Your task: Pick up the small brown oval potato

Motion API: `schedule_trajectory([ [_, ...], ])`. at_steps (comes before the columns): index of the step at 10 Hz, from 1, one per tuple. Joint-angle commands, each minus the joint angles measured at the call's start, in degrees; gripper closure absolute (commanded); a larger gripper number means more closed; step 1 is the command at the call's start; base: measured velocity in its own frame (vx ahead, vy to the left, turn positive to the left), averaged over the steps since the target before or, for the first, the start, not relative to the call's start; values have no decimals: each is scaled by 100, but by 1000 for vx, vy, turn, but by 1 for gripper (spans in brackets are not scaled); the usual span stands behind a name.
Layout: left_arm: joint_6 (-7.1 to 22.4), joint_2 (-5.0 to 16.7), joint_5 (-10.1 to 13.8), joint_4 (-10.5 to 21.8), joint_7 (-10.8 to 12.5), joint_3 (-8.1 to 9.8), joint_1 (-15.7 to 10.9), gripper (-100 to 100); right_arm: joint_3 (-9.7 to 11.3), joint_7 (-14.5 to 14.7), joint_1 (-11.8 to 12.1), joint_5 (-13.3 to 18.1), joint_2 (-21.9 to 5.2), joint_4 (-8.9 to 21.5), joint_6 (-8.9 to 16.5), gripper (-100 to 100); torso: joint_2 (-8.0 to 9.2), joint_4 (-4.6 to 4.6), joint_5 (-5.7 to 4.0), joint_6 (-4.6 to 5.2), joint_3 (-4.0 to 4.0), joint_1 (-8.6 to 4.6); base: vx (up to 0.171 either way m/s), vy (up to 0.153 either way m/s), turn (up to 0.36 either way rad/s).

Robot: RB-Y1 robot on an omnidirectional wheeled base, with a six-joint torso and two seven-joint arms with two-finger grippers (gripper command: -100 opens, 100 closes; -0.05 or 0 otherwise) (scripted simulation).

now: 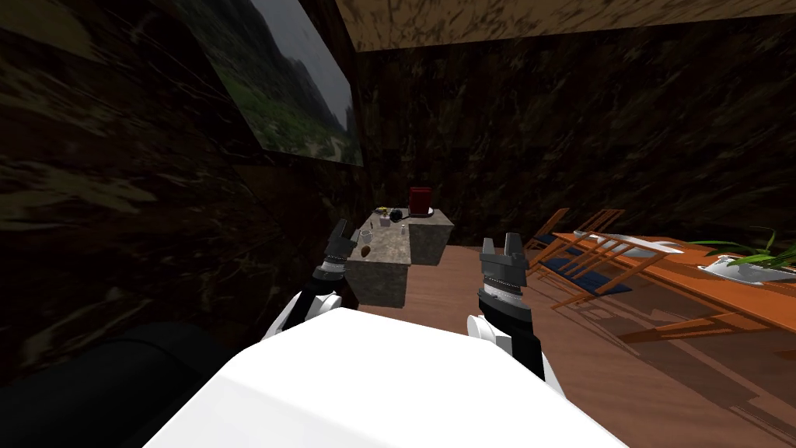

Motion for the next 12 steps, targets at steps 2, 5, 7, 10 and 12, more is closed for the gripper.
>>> schedule_trajectory([
  [2, 160, 398, 159, 0, -29, -55, 87, -100, 0, 0, 1, 0, 0, 0, 0, 0, -7, -1, 0, -1, -3, 1, -70, -57, -89],
  [5, 267, 731, 277, -4, -46, -86, 158, -100, 0, 0, 0, 0, 0, 0, 0, 0, 2, 0, 1, 0, 1, 5, -88, -44, -72],
  [7, 380, 1031, 401, -8, -65, -116, 233, -100, 0, 0, 0, 0, 0, 0, 0, 0, 2, 1, -1, 0, 1, -6, -85, -73, -92],
  [10, 619, 1558, 666, -14, -106, -179, 389, -100, 0, 0, 1, 0, 0, 0, 0, 0, -4, 0, -1, -2, -1, -2, -89, -70, -112],
  [12, 743, 1875, 805, -14, -128, -213, 470, -100, 0, 0, 1, 0, 0, 0, 0, 0, 0, 1, -1, -2, 1, -2, -83, -86, -107],
])
